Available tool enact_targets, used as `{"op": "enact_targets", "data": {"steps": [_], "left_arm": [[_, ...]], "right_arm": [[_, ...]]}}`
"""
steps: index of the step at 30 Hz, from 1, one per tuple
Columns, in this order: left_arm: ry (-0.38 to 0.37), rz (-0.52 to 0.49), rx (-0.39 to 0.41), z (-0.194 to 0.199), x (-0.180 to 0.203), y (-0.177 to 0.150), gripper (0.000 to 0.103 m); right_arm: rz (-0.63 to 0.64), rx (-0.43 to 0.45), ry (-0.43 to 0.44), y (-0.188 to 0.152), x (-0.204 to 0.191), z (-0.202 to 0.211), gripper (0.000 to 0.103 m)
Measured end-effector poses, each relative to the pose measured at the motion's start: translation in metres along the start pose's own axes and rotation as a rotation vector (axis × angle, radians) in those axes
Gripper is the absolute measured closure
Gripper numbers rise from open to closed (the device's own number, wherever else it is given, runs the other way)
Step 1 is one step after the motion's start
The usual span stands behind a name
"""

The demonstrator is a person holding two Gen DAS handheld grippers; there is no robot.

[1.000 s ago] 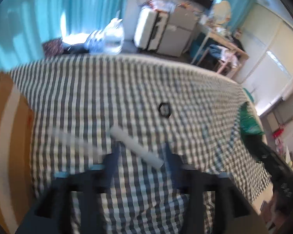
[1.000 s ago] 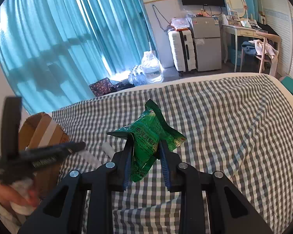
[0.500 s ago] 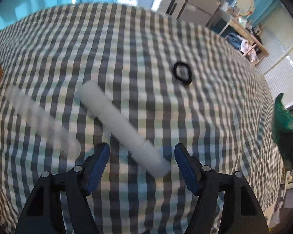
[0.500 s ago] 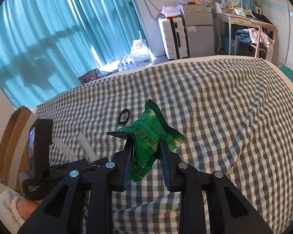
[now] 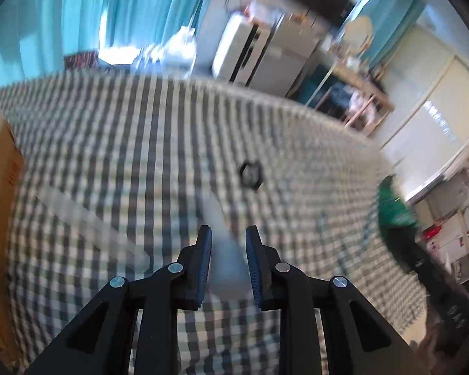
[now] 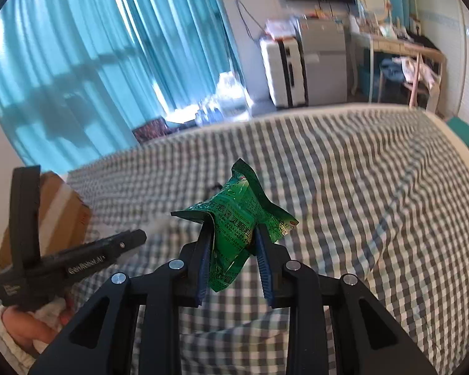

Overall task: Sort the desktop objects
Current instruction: 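Grasp the white plastic tube with the left tool and lift it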

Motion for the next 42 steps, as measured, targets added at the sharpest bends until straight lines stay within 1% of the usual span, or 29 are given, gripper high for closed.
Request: {"op": "enact_targets", "data": {"steps": [3, 4, 5, 7, 9, 11, 12, 13, 16, 18, 25, 27, 28, 29, 30, 31, 32, 34, 35, 38, 39, 42], "left_arm": [[-0.059, -0.015, 0.100, 0.041, 0.007, 0.017, 0.080], [-0.079, -0.020, 0.124, 0.053, 0.010, 0.021, 0.080], [-0.084, -0.027, 0.137, 0.063, 0.011, 0.024, 0.080], [-0.081, -0.038, 0.138, 0.071, 0.014, 0.029, 0.080], [-0.084, -0.045, 0.130, 0.078, 0.012, 0.024, 0.078], [-0.077, -0.048, 0.111, 0.076, 0.010, 0.021, 0.071], [-0.076, -0.040, 0.091, 0.074, 0.006, 0.013, 0.056], [-0.070, -0.029, 0.075, 0.070, 0.002, 0.006, 0.047], [-0.034, -0.026, 0.032, 0.051, -0.009, -0.017, 0.046], [0.003, -0.040, -0.014, 0.029, -0.013, -0.030, 0.046], [0.073, -0.071, -0.135, -0.038, -0.022, -0.061, 0.046], [0.088, -0.076, -0.153, -0.052, -0.025, -0.067, 0.046], [0.087, -0.075, -0.155, -0.057, -0.025, -0.067, 0.047], [0.084, -0.078, -0.155, -0.061, -0.025, -0.068, 0.052], [0.090, -0.094, -0.142, -0.063, -0.024, -0.068, 0.078], [0.101, -0.115, -0.139, -0.064, -0.024, -0.068, 0.090], [0.098, -0.123, -0.135, -0.063, -0.023, -0.068, 0.090], [0.082, -0.119, -0.099, -0.055, -0.020, -0.065, 0.090], [0.052, -0.109, -0.089, -0.051, -0.017, -0.063, 0.090], [-0.004, -0.086, -0.058, -0.037, -0.009, -0.057, 0.090], [-0.011, -0.079, -0.045, -0.032, -0.007, -0.054, 0.090], [-0.063, -0.065, -0.008, -0.013, 0.004, -0.045, 0.090]], "right_arm": [[0.022, 0.033, 0.021, 0.005, -0.020, 0.019, 0.077], [0.030, 0.046, 0.031, 0.004, -0.027, 0.027, 0.077], [0.036, 0.051, 0.034, 0.002, -0.032, 0.031, 0.077], [0.048, 0.050, 0.030, -0.003, -0.040, 0.038, 0.077], [0.052, 0.050, 0.021, -0.009, -0.044, 0.045, 0.077], [0.045, 0.046, 0.018, -0.012, -0.042, 0.048, 0.077], [0.042, 0.047, 0.014, -0.013, -0.040, 0.049, 0.077], [0.041, 0.048, 0.008, -0.013, -0.039, 0.051, 0.077], [0.036, 0.045, 0.005, -0.015, -0.036, 0.050, 0.077], [0.035, 0.037, 0.010, -0.015, -0.033, 0.047, 0.077], [0.012, -0.014, 0.017, -0.028, -0.020, 0.020, 0.076], [0.002, -0.030, 0.021, -0.031, -0.013, 0.013, 0.076], [-0.005, -0.037, 0.020, -0.031, -0.008, 0.009, 0.076], [-0.010, -0.041, 0.021, -0.030, -0.004, 0.006, 0.076], [-0.016, -0.048, 0.023, -0.030, 0.000, 0.003, 0.076], [-0.021, -0.050, 0.022, -0.030, 0.003, 0.000, 0.076], [-0.025, -0.051, 0.022, -0.030, 0.005, -0.001, 0.076], [-0.034, -0.061, 0.025, -0.029, 0.009, -0.005, 0.076], [-0.040, -0.063, 0.024, -0.029, 0.011, -0.007, 0.076], [-0.037, -0.067, 0.020, -0.029, 0.009, -0.007, 0.076], [-0.032, -0.065, 0.020, -0.029, 0.007, -0.005, 0.076], [-0.023, -0.045, 0.017, -0.026, 0.002, 0.004, 0.076]]}}
Point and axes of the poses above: each gripper's, at about its wrist camera, not at the fingertips, and z roughly against the way its jaws point, x to its right, y to its top, the point moved 7 cm from there along -z, roughly the way its jaws point, and after that the axes turned 1 degree about -x, right-handed, at the moved point
